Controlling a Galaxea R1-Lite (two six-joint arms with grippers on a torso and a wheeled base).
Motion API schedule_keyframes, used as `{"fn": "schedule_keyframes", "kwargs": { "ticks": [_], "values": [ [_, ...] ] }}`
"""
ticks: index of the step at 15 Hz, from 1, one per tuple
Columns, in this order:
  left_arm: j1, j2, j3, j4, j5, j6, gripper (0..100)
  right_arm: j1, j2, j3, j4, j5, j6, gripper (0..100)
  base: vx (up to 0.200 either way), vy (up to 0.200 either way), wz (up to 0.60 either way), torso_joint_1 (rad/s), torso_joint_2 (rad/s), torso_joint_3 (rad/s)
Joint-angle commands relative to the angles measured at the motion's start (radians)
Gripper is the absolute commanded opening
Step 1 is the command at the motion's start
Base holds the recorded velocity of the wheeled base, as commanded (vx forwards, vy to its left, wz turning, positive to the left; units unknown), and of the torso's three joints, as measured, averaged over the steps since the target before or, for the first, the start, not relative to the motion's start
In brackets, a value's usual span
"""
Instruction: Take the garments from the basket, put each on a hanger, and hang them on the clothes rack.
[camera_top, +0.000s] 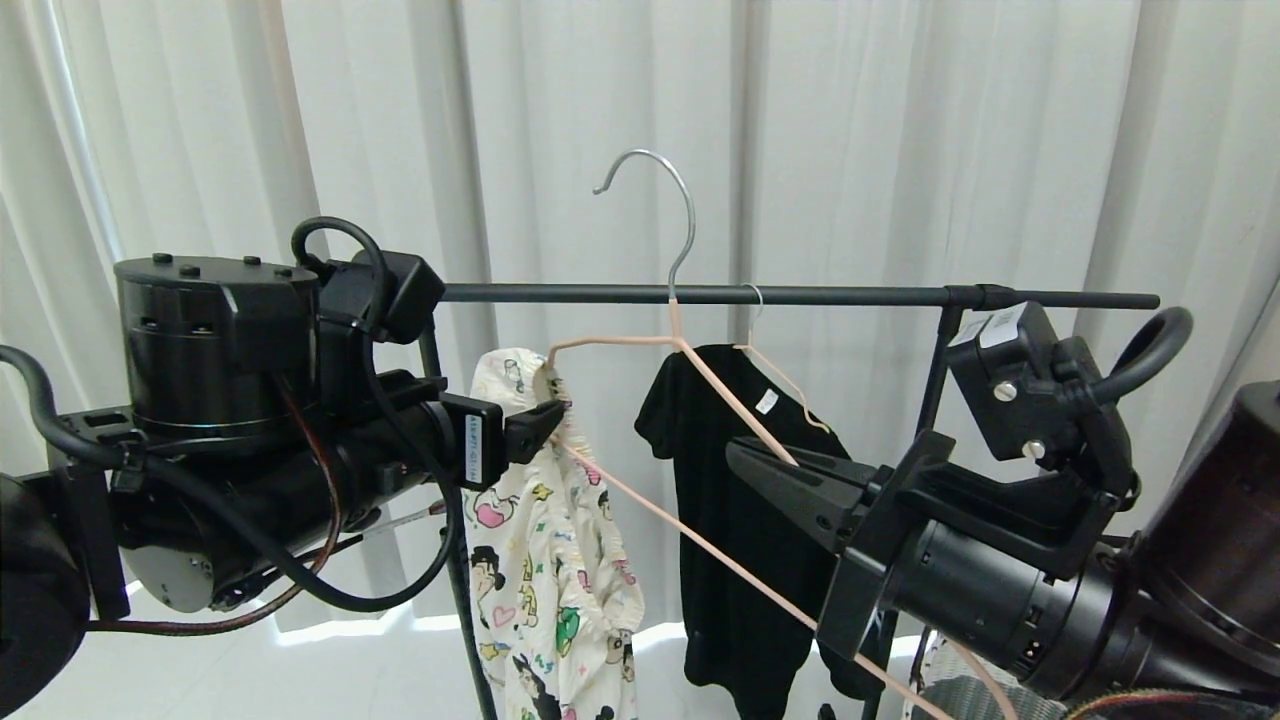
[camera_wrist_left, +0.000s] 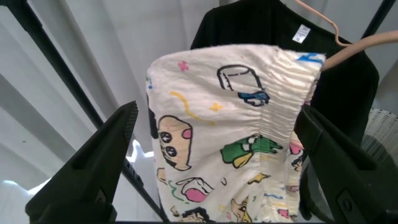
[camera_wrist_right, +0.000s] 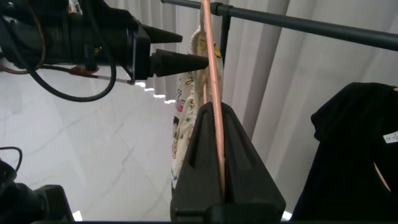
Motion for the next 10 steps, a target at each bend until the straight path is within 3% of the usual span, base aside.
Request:
{"fn": "schedule_keyframes", "kwargs": {
  "ticks": [1,4,5,10],
  "values": [
    [0.001,-0.003,-0.001,-0.001,0.001,0.003,100,0.0,0.004,0.0,0.0,0.0,0.0,0,0.0,0.0,0.0,0.0,0.0,0.0],
    [-0.001,-0.006,-0.003,-0.002,0.001,0.003,100,0.0,0.007,0.0,0.0,0.0,0.0,0,0.0,0.0,0.0,0.0,0.0,0.0],
    [0.001,-0.006,-0.003,-0.002,0.001,0.003,0,0.0,0.007,0.0,0.0,0.0,0.0,0,0.0,0.0,0.0,0.0,0.0,0.0],
    [-0.002,-0.013,-0.003,-0.002,0.001,0.003,0,0.0,0.014,-0.003,0.0,0.0,0.0,0,0.0,0.0,0.0,0.0,0.0,0.0]
  ]
}}
